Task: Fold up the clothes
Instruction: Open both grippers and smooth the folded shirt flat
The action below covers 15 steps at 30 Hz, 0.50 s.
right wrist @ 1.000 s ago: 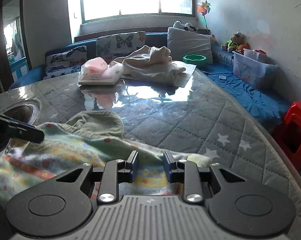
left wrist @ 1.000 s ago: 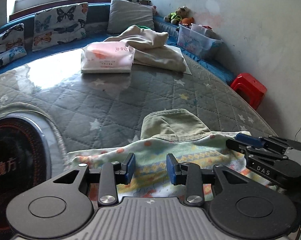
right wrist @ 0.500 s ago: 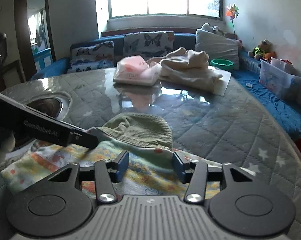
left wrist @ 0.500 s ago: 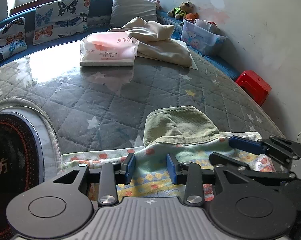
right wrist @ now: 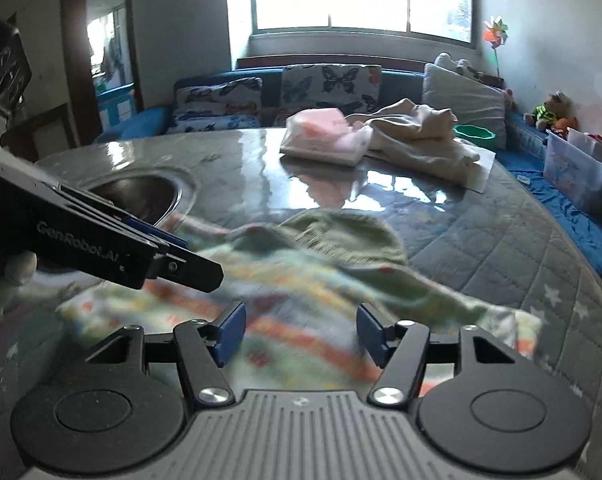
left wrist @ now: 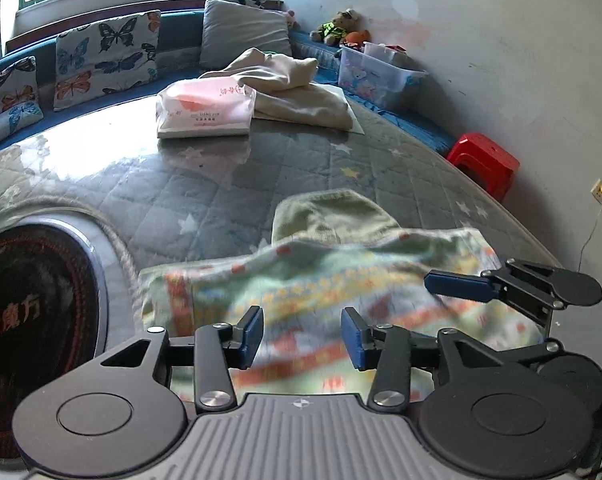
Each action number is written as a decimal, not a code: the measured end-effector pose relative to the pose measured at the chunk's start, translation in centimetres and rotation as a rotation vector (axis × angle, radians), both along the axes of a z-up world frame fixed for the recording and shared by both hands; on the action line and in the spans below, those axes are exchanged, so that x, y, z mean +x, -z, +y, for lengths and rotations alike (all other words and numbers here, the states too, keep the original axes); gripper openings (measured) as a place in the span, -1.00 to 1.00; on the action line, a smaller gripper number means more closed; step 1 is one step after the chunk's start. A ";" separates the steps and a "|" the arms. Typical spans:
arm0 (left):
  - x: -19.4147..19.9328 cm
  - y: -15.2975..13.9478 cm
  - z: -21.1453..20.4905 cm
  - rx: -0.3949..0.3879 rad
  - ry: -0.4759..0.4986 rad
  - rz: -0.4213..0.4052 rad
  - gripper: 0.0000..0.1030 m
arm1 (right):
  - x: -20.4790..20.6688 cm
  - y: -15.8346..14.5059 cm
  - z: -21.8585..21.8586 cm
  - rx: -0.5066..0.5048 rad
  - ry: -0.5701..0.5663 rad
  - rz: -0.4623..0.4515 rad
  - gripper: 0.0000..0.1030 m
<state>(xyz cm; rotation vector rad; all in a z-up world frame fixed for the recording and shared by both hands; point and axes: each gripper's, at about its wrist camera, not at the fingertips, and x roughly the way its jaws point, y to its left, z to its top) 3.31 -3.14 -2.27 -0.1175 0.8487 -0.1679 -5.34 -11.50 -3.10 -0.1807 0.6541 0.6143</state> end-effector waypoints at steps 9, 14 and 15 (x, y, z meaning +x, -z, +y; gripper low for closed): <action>-4.2 0.9 0.2 0.012 0.019 -0.004 -0.05 | -4.0 0.1 -0.9 -0.019 0.010 -0.008 0.38; -5.8 1.0 0.8 -0.013 0.002 -0.002 0.01 | -5.4 0.1 -2.2 0.003 0.048 0.007 0.57; -6.0 0.9 0.9 -0.018 -0.003 -0.002 0.04 | -5.7 -0.1 -2.3 0.008 0.058 0.008 0.61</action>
